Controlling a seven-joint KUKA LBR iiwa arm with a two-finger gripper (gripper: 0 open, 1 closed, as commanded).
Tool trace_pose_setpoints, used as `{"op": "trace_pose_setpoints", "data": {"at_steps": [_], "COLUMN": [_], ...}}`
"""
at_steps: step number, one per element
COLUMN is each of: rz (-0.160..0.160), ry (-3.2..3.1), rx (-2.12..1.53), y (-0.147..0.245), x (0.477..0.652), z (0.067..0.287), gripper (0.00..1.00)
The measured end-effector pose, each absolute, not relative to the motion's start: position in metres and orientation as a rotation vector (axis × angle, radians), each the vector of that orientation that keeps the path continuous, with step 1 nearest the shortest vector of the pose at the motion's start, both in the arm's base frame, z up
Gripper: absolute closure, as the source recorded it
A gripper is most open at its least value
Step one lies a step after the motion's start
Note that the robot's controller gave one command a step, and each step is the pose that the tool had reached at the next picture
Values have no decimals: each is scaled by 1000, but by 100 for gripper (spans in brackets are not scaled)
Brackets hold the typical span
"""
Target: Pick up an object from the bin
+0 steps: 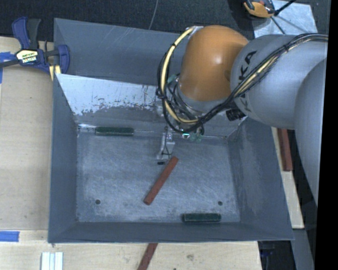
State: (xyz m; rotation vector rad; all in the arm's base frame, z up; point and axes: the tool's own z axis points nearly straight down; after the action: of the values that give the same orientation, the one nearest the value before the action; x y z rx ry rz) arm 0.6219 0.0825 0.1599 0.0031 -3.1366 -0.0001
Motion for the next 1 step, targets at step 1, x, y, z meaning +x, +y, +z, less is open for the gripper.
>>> {"op": "trace_pose_setpoints", "data": {"at_steps": [1], "rz": [-1], "ry": [-3145], "rx": [1], "y": [82], "x": [624], "z": [165], "gripper": [0]}}
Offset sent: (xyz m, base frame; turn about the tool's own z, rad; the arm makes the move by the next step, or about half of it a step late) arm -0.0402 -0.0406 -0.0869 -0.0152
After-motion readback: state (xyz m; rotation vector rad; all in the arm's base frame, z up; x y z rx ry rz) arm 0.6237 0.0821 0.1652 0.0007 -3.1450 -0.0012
